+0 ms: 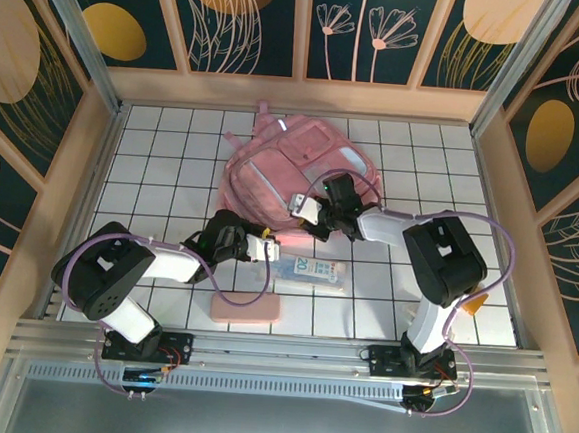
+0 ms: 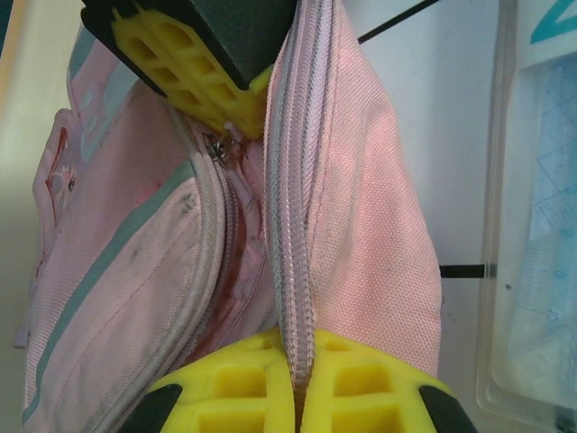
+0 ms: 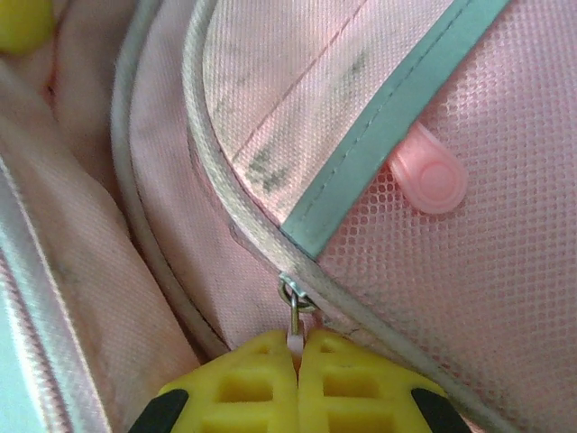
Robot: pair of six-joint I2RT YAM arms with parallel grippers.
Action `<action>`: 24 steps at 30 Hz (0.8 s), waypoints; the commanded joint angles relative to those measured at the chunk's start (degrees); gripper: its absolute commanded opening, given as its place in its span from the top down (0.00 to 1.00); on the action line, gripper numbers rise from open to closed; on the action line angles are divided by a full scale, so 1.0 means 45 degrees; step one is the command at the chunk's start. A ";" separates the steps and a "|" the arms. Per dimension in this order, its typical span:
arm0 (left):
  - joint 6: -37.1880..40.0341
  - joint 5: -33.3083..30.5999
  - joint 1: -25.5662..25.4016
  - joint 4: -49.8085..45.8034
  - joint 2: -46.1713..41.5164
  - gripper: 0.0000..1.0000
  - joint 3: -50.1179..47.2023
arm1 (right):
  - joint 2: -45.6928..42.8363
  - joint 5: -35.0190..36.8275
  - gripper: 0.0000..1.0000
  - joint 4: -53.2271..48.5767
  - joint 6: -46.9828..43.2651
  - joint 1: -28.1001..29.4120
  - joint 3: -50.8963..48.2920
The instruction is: Pack books, pencil case, and school supplies into a backpack
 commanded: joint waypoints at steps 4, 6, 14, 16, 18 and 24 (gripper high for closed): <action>-0.1684 0.0193 -0.0436 0.0776 -0.0049 1.00 0.0605 | -0.2376 -0.2720 1.00 0.0807 0.2191 -0.1272 -0.0614; -0.2191 -0.0038 -0.0522 0.0981 0.0136 1.00 0.0873 | -0.2968 -0.3116 1.00 0.1002 0.2627 -0.1598 -0.0777; -0.4640 0.0793 -0.0880 0.1245 0.0632 0.67 0.2027 | -0.4146 -0.3086 1.00 0.1014 0.2682 -0.2382 -0.1271; -0.4009 0.1982 -0.0877 -0.0048 0.0051 0.51 0.2218 | -0.4228 -0.2777 1.00 0.0841 0.2296 -0.2389 -0.1320; -0.2978 0.2530 -0.0872 -0.1284 -0.0697 0.50 0.2210 | -0.4273 -0.2618 1.00 0.0582 0.1971 -0.2408 -0.1272; -0.0789 0.4253 0.0163 -0.6273 -0.2696 0.51 0.3465 | -0.4506 -0.2314 1.00 0.0268 0.1245 -0.2447 -0.1163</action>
